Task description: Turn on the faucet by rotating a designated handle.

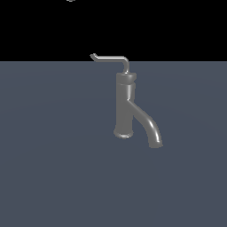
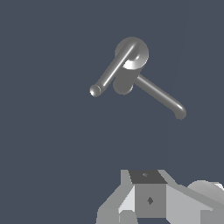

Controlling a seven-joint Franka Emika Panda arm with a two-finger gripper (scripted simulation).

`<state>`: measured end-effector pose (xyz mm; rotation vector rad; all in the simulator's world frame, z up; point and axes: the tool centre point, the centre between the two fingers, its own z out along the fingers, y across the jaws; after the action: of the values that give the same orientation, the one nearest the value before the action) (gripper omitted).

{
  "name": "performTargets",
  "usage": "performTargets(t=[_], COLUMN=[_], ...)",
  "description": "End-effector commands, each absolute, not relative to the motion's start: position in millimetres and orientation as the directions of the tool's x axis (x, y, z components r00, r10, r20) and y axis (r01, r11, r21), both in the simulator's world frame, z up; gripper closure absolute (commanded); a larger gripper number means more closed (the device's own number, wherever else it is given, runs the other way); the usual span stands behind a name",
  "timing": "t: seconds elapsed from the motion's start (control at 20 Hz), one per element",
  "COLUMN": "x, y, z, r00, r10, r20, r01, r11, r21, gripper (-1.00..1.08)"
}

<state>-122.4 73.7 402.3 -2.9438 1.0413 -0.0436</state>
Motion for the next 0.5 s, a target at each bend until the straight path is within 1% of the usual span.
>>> performTargets(t=[0.0,0.45], x=[-109.7,-64.3], y=[76.6,79.5], z=[393.0,360.3], r00=[0.74,0.591], r10=[-0.673,-0.807], r20=[0.017,0.008], r01=[-0.672,-0.807], r11=[-0.74,-0.591], r21=[-0.027,-0.02], gripper=[1.08,1.08])
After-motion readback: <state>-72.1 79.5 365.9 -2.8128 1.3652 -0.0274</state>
